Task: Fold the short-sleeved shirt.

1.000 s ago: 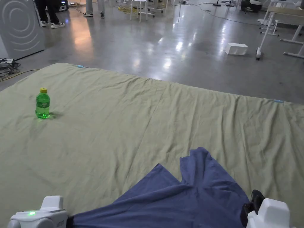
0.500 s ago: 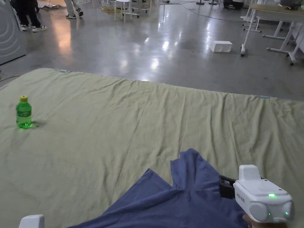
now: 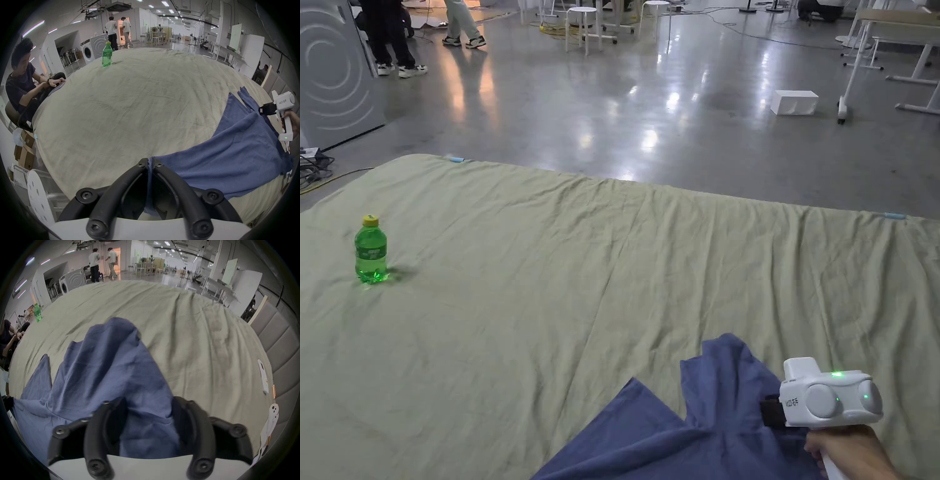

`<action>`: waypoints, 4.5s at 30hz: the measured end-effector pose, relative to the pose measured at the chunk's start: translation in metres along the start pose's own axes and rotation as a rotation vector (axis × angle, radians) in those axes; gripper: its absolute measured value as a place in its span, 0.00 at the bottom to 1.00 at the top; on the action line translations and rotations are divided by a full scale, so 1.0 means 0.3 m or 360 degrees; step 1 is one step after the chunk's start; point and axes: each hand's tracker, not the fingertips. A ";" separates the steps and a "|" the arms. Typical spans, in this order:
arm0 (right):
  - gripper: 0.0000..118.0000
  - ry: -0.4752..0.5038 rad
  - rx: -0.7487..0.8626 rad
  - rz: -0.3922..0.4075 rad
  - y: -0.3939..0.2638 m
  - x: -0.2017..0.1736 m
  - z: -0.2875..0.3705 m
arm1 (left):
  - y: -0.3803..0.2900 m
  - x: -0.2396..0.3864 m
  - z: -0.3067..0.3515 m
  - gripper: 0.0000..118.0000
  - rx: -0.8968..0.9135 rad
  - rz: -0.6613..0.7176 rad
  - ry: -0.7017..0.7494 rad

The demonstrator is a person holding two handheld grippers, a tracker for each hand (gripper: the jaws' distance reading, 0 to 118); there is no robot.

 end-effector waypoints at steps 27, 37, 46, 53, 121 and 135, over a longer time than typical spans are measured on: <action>0.03 -0.0282 0.0905 -0.0127 -0.196 0.033 0.729 | 0.243 0.091 0.230 0.04 0.0473 -0.0259 -0.0096; 0.03 -0.0495 0.1227 -0.0285 -0.145 0.221 1.104 | 0.649 0.213 0.539 0.04 0.0846 -0.0253 -0.0233; 0.03 -0.0627 0.1480 -0.0298 0.058 0.315 1.381 | 1.023 0.329 0.742 0.04 0.1119 -0.0352 -0.0170; 0.03 -0.0734 0.1577 -0.0239 0.267 0.359 1.474 | 1.271 0.365 0.802 0.04 0.1197 -0.0308 -0.0152; 0.03 -0.0637 0.1288 -0.0142 -0.368 0.052 1.237 | 0.520 0.166 0.560 0.04 0.1040 -0.0247 -0.0196; 0.03 -0.0521 0.0808 -0.0128 -0.896 -0.084 1.028 | -0.070 0.077 0.386 0.04 0.0564 -0.0337 -0.0166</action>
